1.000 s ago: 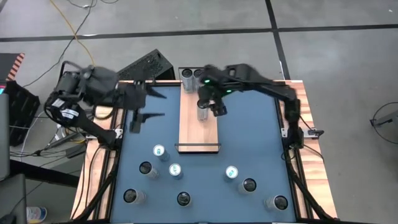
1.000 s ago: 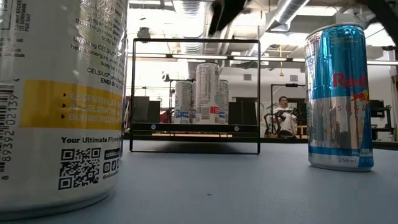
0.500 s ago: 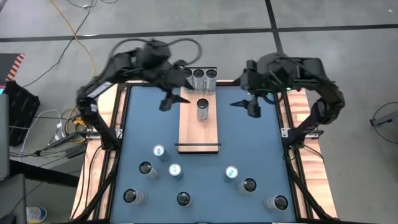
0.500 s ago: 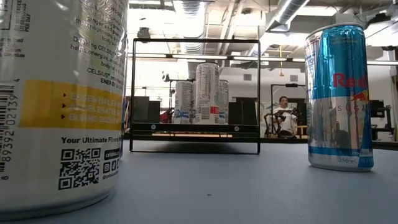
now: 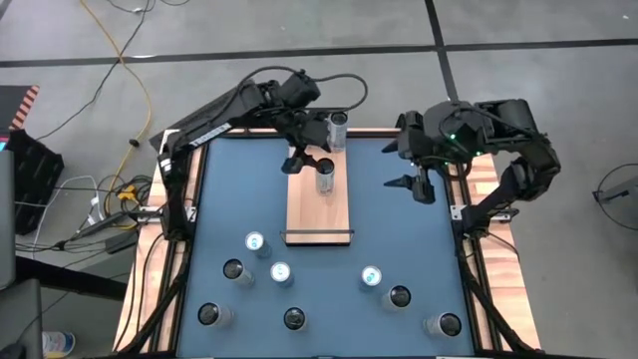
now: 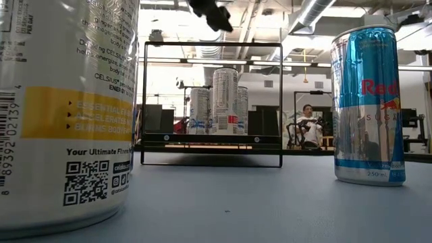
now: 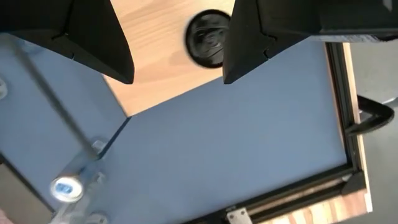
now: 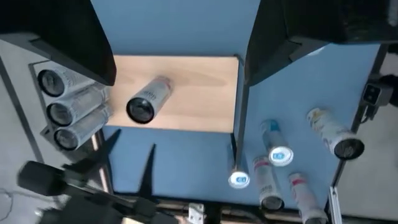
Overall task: Place canned beverage on shelf
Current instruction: Put the right white-pink soda can on the shelf
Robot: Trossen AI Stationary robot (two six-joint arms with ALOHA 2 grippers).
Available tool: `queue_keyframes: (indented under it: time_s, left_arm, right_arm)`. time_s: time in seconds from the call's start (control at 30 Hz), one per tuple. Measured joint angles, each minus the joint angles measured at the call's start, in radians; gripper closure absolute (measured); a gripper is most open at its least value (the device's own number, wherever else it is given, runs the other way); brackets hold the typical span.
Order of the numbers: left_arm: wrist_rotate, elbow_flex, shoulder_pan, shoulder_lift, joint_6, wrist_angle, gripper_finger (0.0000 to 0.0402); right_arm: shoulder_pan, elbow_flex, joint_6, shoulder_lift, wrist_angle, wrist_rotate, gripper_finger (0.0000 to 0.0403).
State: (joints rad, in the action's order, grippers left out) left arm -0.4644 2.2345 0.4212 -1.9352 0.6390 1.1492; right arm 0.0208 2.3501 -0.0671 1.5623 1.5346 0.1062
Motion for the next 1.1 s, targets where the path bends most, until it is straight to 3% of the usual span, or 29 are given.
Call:
queue_keyframes:
  time_s: [0.3,0.57,0.73,0.87,1.1]
  left_arm:
    - [-0.014,0.0,0.048,-0.07,0.025,-0.014,0.0169]
    - [-0.03,0.021,0.037,-0.107,-0.081,-0.014,0.0164]
    - [0.095,0.083,0.018,-0.106,-0.021,0.02,0.0135]
    - [0.078,0.089,-0.001,-0.105,-0.024,0.002,0.0103]
    - [0.258,0.067,-0.066,-0.112,0.098,0.015,0.0075]
  right_arm:
    - [0.0,0.0,-0.008,0.014,0.019,-0.001,0.0065]
    - [0.0,0.0,-0.011,0.014,0.028,-0.003,0.0065]
    - [0.0,0.0,-0.02,0.014,0.031,-0.006,0.0065]
    - [0.0,0.0,-0.02,0.014,0.034,-0.006,0.0065]
    - [0.0,0.0,-0.023,0.014,0.036,-0.006,0.0065]
